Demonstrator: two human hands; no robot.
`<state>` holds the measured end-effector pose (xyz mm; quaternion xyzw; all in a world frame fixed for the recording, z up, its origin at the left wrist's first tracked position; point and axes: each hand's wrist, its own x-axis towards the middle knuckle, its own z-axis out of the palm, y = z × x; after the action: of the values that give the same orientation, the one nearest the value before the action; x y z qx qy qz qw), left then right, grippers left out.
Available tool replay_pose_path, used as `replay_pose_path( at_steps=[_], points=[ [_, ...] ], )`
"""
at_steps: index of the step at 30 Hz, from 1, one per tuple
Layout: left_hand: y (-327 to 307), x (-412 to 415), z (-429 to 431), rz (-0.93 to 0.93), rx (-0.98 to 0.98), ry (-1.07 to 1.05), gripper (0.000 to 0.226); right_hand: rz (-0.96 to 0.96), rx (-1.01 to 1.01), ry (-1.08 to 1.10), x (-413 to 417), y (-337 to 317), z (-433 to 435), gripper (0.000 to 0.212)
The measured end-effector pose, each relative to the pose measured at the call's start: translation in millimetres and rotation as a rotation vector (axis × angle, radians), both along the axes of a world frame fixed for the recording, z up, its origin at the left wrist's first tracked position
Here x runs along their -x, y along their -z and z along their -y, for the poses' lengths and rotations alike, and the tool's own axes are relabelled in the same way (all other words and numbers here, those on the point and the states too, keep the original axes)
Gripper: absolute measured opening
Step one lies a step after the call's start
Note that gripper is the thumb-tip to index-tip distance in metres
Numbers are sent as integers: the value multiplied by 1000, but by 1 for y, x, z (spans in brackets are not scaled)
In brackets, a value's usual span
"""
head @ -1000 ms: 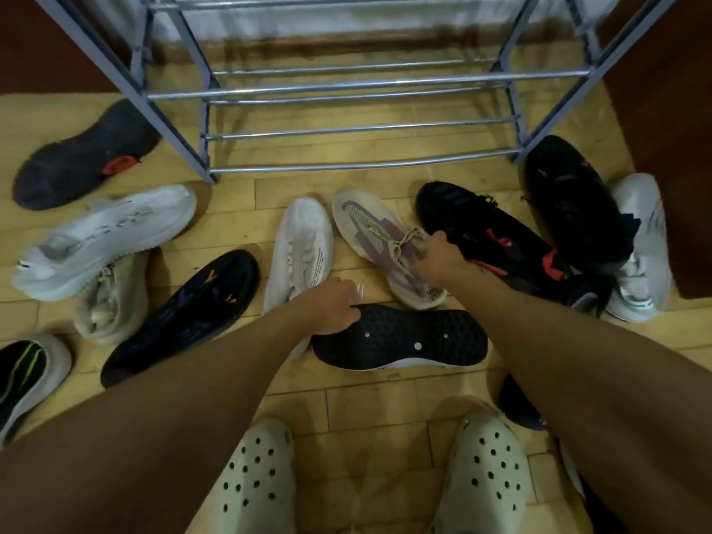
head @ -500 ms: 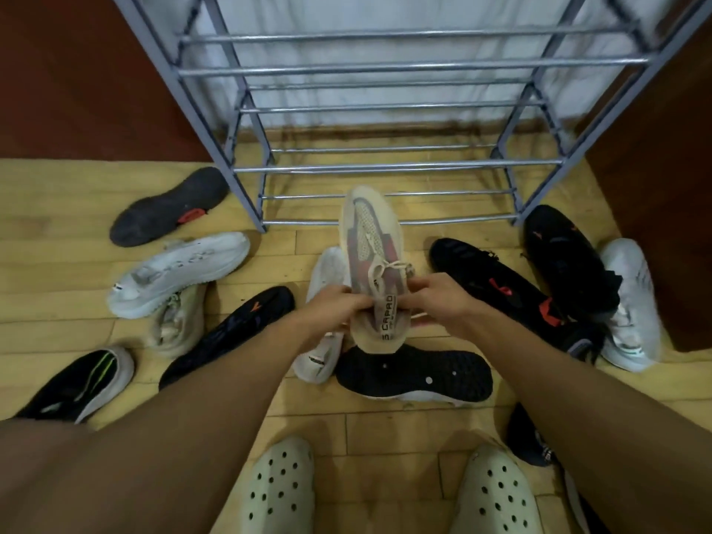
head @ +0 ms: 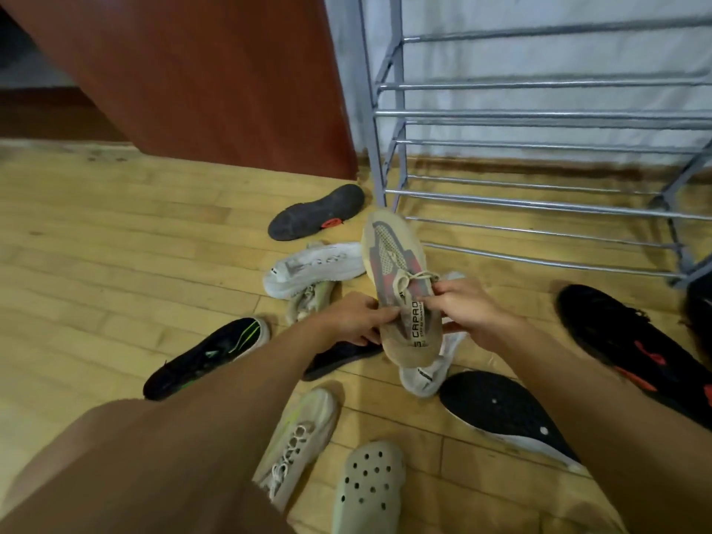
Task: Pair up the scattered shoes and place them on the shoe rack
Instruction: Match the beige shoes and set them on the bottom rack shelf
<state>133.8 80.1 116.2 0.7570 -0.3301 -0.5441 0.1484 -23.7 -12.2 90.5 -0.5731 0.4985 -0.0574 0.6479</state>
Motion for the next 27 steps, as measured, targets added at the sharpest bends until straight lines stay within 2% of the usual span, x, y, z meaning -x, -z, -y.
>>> replay_pose_path(
  at_steps=[3,5,6,8,10,12,13,15,16,19,22,24,25,27],
  points=[
    [13,-29,-14,24,-37,-47,45,-130,102,-55,-18,17,1,19],
    [25,-48,-20,129,-26,-93,26,-193,178,-63,-24,30,3,16],
    [37,-60,-25,208,-33,-113,23,-207,190,-65,-27,38,3,16],
    [64,-77,-37,318,-87,-142,36,-225,177,-60,-33,52,2,20],
    [89,-84,-53,362,-173,-103,39,-235,162,-86,-38,65,-2,23],
    [107,-84,-65,351,-223,-139,24,-247,173,-140,-44,76,-7,27],
    [114,-82,-71,341,-216,-186,20,-252,172,-163,-47,79,-10,29],
    [136,-81,-75,301,-183,-346,45,-267,146,-197,-53,87,-15,33],
    [142,-80,-75,300,-158,-376,49,-287,139,-220,-55,92,-17,34],
    [144,-80,-75,327,-57,-394,34,-334,132,-253,-58,102,-23,33],
    [142,-94,-89,427,-1,-484,41,-349,147,-233,-56,107,-24,27],
    [143,-103,-110,492,-78,-417,47,-341,177,-241,-56,108,-27,25],
    [145,-107,-123,516,-183,-274,47,-335,188,-247,-56,108,-29,25],
    [145,-112,-148,552,-425,167,45,-328,205,-256,-56,111,-34,25]
  ],
)
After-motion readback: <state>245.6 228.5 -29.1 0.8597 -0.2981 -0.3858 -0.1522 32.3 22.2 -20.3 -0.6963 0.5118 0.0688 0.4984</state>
